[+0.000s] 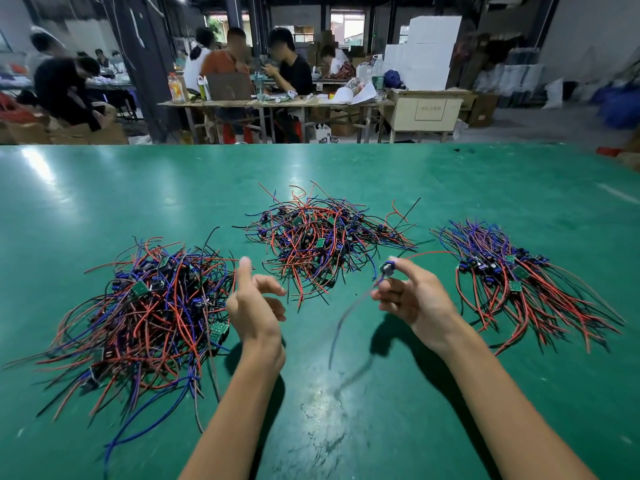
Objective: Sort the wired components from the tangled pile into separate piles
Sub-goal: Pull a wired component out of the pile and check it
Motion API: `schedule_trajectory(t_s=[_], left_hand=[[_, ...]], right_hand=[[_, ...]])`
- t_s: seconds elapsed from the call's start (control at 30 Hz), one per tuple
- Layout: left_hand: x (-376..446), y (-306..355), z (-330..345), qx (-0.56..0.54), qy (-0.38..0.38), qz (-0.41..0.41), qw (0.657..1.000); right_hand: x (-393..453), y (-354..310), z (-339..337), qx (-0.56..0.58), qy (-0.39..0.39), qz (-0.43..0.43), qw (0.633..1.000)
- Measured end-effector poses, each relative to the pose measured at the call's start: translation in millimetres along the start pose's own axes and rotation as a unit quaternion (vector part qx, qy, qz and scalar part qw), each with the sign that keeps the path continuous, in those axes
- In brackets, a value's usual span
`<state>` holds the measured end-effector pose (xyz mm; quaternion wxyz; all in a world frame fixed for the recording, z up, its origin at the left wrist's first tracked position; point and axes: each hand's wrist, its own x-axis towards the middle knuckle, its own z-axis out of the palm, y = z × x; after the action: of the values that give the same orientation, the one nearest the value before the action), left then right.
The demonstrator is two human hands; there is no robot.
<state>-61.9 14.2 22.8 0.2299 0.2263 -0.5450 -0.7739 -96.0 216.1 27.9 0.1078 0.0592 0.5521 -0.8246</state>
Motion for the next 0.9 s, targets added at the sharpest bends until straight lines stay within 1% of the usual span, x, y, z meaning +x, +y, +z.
schedule_trajectory(t_s=[0.03, 0.07, 0.13, 0.2, 0.23, 0.3, 0.37, 0.47, 0.53, 0.6, 0.73, 0.83, 0.9], left_hand=[[0, 0, 0, 0.012, -0.02, 0.001, 1.0], [0, 1, 1, 0.035, -0.063, -0.003, 0.997], [-7, -1, 7, 0.097, -0.186, -0.029, 0.977], [-18, -6, 14, 0.121, -0.297, -0.077, 0.944], [-23, -9, 17, 0.115, -0.338, -0.096, 0.929], [-27, -15, 19, 0.105, -0.387, -0.109, 0.909], [-26, -16, 17, 0.104, -0.389, -0.114, 0.908], [-21, -15, 15, 0.099, -0.368, -0.124, 0.916], [-20, -13, 16, 0.089, -0.359, -0.137, 0.919], [-19, -12, 15, 0.08, -0.35, -0.157, 0.92], [-20, -11, 14, 0.1, -0.359, -0.164, 0.914], [-22, -12, 15, 0.115, -0.348, -0.149, 0.918], [-23, -13, 16, 0.113, -0.347, -0.135, 0.921]], right_hand=[[0, 0, -3, -0.043, -0.026, 0.015, 0.999], [1, 0, -4, -0.096, -0.051, 0.02, 0.994], [2, 4, -5, -0.182, -0.082, 0.006, 0.98], [3, 10, -5, -0.234, -0.091, -0.038, 0.967], [3, 12, -5, -0.258, -0.099, -0.065, 0.959], [2, 14, -4, -0.289, -0.113, -0.109, 0.944], [4, 17, -3, -0.318, -0.11, -0.153, 0.929], [7, 24, -2, -0.38, -0.046, -0.208, 0.9], [6, 29, 1, -0.372, -0.023, -0.235, 0.898], [4, 33, 6, -0.346, -0.023, -0.244, 0.906], [-1, 36, 18, -0.304, -0.077, -0.189, 0.93], [-3, 35, 23, -0.229, -0.124, -0.125, 0.957], [-4, 34, 25, -0.19, -0.119, -0.104, 0.969]])
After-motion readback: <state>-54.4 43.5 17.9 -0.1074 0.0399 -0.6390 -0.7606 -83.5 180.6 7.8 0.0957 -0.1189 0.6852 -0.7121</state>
